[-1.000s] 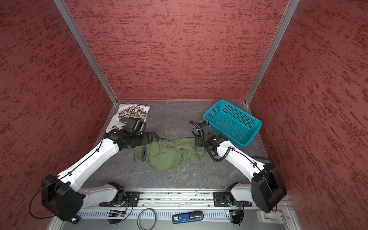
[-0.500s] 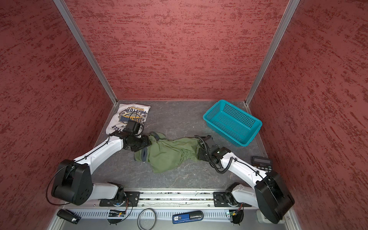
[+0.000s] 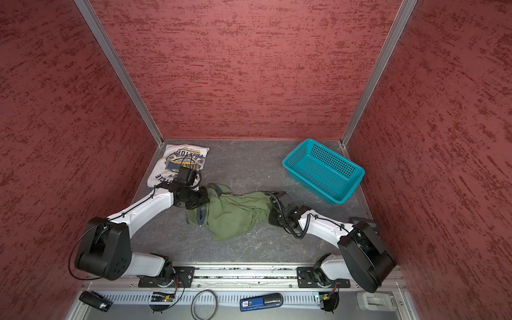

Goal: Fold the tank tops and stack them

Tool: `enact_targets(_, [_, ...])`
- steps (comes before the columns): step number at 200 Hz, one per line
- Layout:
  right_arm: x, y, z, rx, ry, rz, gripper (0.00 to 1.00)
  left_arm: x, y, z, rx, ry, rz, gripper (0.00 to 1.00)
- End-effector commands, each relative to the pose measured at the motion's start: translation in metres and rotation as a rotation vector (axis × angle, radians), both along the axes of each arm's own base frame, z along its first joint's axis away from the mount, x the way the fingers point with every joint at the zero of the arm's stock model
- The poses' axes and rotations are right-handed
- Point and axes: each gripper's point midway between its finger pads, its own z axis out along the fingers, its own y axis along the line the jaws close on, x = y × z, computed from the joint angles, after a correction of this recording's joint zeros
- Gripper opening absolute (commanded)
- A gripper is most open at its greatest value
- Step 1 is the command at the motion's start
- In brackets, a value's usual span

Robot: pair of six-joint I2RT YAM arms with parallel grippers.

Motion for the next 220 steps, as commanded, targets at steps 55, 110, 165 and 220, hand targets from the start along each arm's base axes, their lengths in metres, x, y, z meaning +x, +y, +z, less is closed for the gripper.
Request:
enact_targets(55, [0.034, -0.054, 0.155, -0.161, -0.448, -0.105, 0.0, 0.011, 0.013, 0.126, -0.001, -0.35, 0.009, 0.0])
enact_targets(110, [0.019, -0.07, 0.315, -0.069, -0.795, -0.079, 0.0, -0.024, 0.061, 0.295, 0.045, -0.754, 0.151, 0.0])
enact_targets(165, [0.026, -0.058, 0.284, -0.072, -0.712, -0.049, 0.0, -0.012, 0.055, 0.265, 0.037, -0.652, 0.114, 0.0])
enact_targets(220, [0.071, -0.038, 0.15, -0.171, -0.394, -0.043, 0.3, 0.032, 0.026, 0.165, -0.02, -0.346, 0.035, 0.0])
